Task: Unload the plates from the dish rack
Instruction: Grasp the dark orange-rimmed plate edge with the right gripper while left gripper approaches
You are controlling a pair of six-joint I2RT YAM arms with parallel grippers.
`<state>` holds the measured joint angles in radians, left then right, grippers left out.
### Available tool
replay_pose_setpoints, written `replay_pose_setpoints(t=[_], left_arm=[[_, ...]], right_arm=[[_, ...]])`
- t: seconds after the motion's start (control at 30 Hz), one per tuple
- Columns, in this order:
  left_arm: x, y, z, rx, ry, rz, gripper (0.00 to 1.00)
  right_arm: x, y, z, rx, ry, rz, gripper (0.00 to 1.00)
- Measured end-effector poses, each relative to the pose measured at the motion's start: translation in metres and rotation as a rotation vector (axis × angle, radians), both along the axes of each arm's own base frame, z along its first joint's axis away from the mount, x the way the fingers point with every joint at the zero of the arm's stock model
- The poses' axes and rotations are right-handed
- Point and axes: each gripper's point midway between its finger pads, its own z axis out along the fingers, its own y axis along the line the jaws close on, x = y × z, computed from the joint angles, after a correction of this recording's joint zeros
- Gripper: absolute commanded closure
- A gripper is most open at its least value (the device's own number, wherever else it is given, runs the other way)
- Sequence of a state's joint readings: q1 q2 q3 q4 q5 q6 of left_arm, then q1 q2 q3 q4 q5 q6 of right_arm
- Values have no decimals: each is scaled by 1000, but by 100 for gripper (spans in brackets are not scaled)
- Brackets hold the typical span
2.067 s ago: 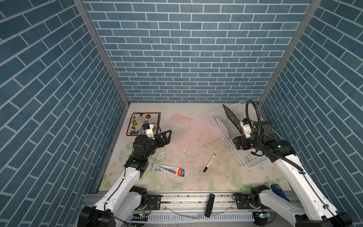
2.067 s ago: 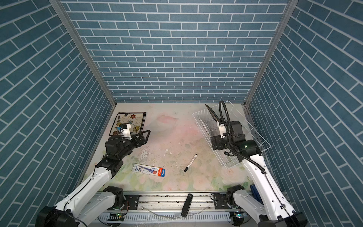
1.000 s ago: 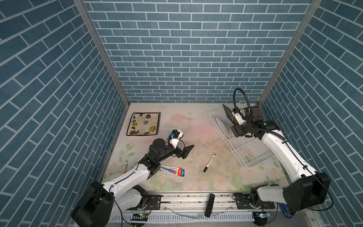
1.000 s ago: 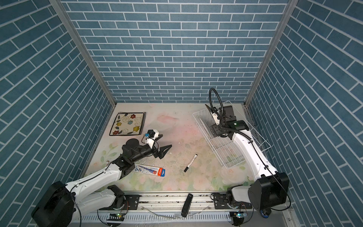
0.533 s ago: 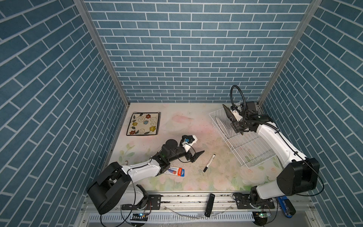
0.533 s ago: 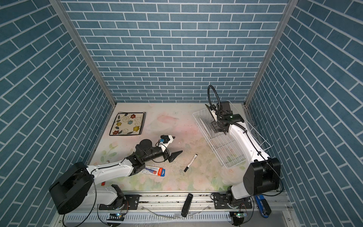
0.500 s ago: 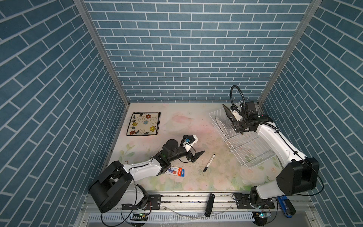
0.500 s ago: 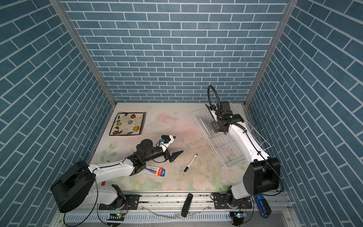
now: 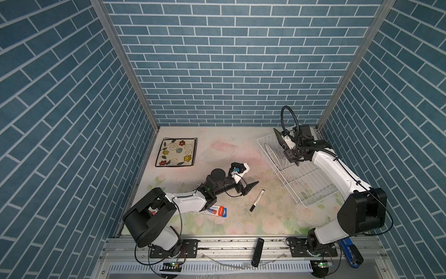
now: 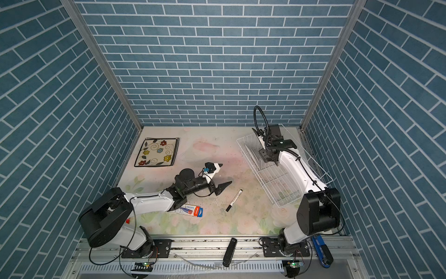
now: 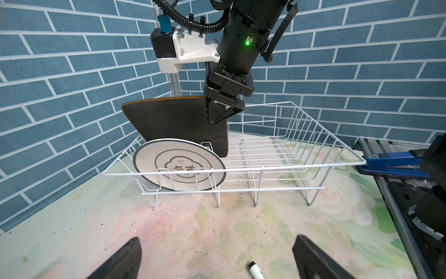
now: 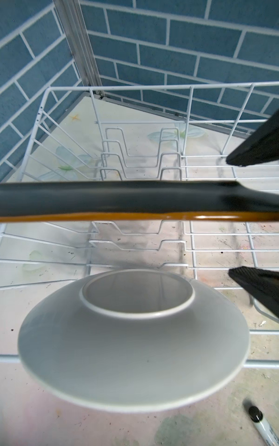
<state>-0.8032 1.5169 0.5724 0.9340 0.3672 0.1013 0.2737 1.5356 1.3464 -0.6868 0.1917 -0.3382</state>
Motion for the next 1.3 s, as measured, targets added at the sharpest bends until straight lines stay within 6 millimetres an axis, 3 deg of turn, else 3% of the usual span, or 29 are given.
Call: replay_pose_setpoints(t=[0.57, 0.97, 1.3], left_arm=[[7, -14, 14, -47, 11, -2, 0], [9, -12, 4, -18, 48, 16, 1], [9, -5, 17, -16, 56, 47, 1]], right_arm=[[3, -5, -11, -38, 23, -18, 54], [4, -8, -11, -77, 15, -32, 69], [7, -9, -11, -128, -2, -45, 75]])
